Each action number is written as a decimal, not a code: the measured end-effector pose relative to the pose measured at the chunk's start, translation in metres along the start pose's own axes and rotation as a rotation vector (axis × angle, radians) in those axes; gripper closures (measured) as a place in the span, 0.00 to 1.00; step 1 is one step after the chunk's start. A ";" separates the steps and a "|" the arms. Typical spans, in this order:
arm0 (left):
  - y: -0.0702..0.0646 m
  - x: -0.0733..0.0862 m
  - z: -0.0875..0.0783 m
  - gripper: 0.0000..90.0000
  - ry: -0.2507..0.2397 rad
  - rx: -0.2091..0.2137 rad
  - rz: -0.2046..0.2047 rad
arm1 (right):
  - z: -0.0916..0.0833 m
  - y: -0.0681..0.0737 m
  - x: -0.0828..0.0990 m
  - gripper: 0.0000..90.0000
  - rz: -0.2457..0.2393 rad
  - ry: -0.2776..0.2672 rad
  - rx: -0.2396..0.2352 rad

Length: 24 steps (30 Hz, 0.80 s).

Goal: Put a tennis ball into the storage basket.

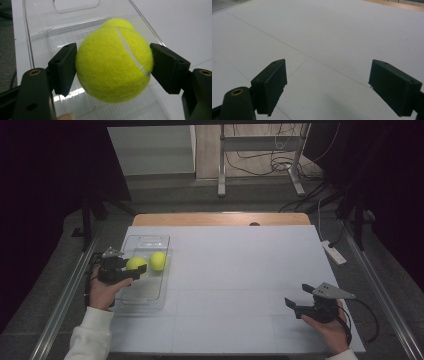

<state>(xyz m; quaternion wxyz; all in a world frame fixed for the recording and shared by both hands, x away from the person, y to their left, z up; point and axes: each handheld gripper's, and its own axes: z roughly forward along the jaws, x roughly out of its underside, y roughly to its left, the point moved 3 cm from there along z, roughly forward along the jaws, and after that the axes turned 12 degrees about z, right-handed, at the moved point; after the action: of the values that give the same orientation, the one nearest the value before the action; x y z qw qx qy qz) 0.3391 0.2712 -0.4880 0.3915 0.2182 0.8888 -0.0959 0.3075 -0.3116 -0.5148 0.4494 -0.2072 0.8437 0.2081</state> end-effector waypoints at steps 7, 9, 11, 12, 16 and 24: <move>0.000 0.001 0.002 0.30 0.013 0.002 -0.001 | 0.000 0.000 0.000 0.17 -0.001 0.000 0.000; -0.001 0.001 0.003 0.30 0.017 0.004 -0.001 | 0.000 0.000 0.000 0.17 -0.001 -0.001 0.000; -0.001 0.001 0.003 0.30 0.024 0.006 0.004 | 0.000 0.000 0.000 0.17 -0.002 0.000 0.000; -0.001 0.001 0.004 0.30 0.027 0.006 0.004 | 0.000 0.000 0.000 0.17 -0.002 0.001 0.000; -0.001 0.002 0.005 0.30 0.035 0.004 0.003 | 0.000 0.000 0.000 0.17 -0.003 0.000 0.000; 0.000 0.004 0.007 0.30 0.062 0.008 0.003 | 0.000 0.001 0.000 0.17 -0.001 -0.001 0.002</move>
<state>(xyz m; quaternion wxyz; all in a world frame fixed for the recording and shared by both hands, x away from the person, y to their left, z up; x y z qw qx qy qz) 0.3416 0.2704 -0.4955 0.3628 0.2239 0.8999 -0.0921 0.3073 -0.3111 -0.5145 0.4500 -0.2073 0.8436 0.2073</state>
